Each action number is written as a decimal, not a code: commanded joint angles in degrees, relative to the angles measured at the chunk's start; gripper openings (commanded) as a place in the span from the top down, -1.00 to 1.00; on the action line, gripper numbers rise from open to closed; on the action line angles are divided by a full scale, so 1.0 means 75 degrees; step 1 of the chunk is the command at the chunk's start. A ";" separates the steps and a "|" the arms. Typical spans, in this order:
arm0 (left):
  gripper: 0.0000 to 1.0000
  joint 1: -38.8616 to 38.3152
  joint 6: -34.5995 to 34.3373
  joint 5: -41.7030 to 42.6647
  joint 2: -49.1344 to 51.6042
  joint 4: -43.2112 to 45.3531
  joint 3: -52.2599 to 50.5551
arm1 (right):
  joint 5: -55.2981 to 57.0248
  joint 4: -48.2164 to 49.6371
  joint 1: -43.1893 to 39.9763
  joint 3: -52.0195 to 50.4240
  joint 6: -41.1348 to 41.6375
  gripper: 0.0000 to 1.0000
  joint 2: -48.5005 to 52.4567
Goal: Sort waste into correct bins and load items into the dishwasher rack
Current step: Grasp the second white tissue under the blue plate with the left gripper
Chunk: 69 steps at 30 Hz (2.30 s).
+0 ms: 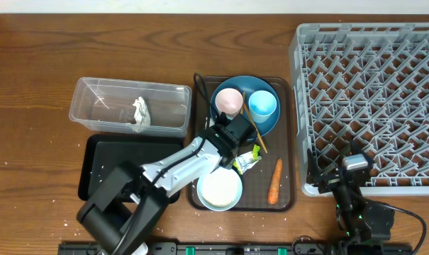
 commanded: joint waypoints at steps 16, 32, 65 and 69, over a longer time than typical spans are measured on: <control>0.80 0.0303 0.0219 -0.2465 -0.4269 -0.0166 0.0000 | 0.0041 -0.0044 -0.0050 -0.0009 -0.0041 -0.98 -0.0041; -0.09 0.1370 0.0166 0.1110 -0.2935 -0.0825 -0.0023 | 0.0041 -0.0044 -0.0050 -0.0009 -0.0041 -0.99 -0.0041; 0.82 0.1358 0.1384 0.1582 -0.0321 -0.0111 -0.0006 | 0.0041 -0.0044 -0.0050 -0.0009 -0.0038 -0.99 -0.0041; 0.83 0.1358 0.1390 0.1580 -0.0947 -0.0146 -0.0006 | 0.0041 -0.0044 -0.0050 -0.0009 -0.0038 -0.98 -0.0041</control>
